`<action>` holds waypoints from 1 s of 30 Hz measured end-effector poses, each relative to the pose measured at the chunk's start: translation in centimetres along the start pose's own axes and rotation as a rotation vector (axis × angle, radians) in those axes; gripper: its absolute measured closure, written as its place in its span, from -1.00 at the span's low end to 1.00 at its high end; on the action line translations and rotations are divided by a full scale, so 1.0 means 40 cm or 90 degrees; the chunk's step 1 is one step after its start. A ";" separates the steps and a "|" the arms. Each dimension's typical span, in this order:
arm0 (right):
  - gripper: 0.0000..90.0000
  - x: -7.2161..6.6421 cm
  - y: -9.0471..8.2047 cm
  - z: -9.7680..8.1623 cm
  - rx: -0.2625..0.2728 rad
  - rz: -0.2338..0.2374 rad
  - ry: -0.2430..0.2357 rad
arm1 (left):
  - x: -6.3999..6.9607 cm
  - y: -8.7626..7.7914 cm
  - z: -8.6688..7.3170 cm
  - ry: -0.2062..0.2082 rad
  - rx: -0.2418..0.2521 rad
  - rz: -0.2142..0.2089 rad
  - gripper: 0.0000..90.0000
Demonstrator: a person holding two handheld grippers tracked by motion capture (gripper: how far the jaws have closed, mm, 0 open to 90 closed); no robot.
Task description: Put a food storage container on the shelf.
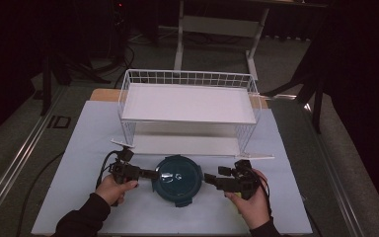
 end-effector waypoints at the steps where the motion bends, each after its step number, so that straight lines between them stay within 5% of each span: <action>1: -0.38 -0.002 -0.001 -0.002 0.000 0.000 0.000 | 0.000 0.002 -0.004 -0.006 -0.004 -0.002 0.40; 7: -0.39 -0.004 -0.008 -0.018 0.000 -0.003 -0.012 | -0.008 0.010 -0.054 -0.088 0.002 -0.043 0.14; 14: -0.38 -0.008 -0.011 -0.017 0.003 -0.005 -0.012 | -0.017 0.025 -0.063 -0.115 -0.015 -0.090 0.09; 22: -0.36 -0.005 0.000 -0.012 -0.005 -0.003 -0.004 | -0.009 0.027 -0.052 -0.088 -0.020 -0.077 0.11; 25: -0.36 0.009 0.011 -0.003 -0.021 0.003 0.022 | 0.016 0.026 -0.042 -0.021 -0.021 -0.057 0.11; 30: -0.31 0.041 0.033 0.002 -0.052 0.015 0.060 | 0.024 0.026 -0.040 0.027 -0.018 -0.056 0.12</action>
Point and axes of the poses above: each handheld gripper's, and its own axes: y roughly forward along the jaws, z roughly out of its top, x roughly to its right, the point moved 3 cm from there along y, roughly forward along the jaws, and after that the axes turned 5 degrees about z, right-handed, at the moved point
